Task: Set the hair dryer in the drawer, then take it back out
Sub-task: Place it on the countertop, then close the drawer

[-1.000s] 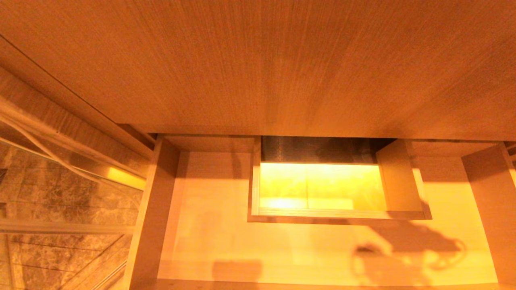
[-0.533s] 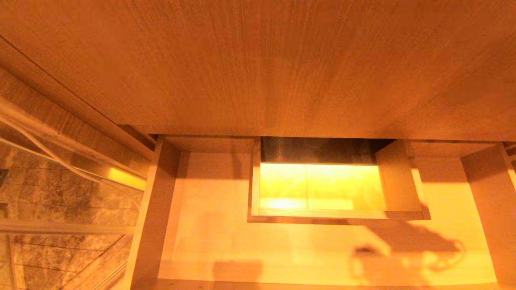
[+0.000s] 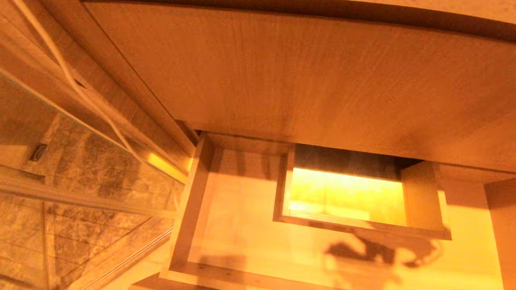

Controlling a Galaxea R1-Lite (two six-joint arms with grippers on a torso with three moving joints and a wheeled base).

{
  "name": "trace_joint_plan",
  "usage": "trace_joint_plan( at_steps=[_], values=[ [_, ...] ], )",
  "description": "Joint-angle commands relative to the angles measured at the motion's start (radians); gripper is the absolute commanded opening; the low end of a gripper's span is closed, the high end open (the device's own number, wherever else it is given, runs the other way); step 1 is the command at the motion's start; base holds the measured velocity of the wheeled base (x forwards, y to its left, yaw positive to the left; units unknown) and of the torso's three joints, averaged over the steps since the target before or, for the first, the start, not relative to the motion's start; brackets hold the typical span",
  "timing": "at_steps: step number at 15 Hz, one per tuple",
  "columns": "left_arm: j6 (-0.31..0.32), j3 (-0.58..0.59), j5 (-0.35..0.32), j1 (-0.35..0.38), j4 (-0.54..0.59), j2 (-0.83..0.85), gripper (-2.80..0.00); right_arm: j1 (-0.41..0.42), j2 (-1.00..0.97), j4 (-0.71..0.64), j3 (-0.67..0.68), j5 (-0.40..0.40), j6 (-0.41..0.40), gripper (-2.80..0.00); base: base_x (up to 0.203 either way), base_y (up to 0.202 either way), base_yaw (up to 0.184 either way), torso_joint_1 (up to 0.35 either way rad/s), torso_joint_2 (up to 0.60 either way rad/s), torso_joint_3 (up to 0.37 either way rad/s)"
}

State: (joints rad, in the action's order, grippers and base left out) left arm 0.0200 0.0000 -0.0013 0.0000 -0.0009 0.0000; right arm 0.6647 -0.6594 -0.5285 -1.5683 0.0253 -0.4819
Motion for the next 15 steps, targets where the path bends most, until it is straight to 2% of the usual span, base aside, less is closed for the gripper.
trace_joint_plan(
  at_steps=[1, 15],
  values=[
    [0.000, 0.002, 0.000, 0.000, -0.001, 0.000, -2.80, 0.000, 0.001, -0.004, 0.002, 0.001, -0.003, -2.80, 0.002, 0.003, 0.090, 0.007, -0.02, -0.013],
    [0.000, 0.002, 0.000, 0.000, -0.001, 0.000, -2.80, 0.000, 0.004, -0.015, 0.002, -0.005, 0.000, -2.80, 0.000, 0.000, 0.000, 0.000, 0.00, 0.000]
  ],
)
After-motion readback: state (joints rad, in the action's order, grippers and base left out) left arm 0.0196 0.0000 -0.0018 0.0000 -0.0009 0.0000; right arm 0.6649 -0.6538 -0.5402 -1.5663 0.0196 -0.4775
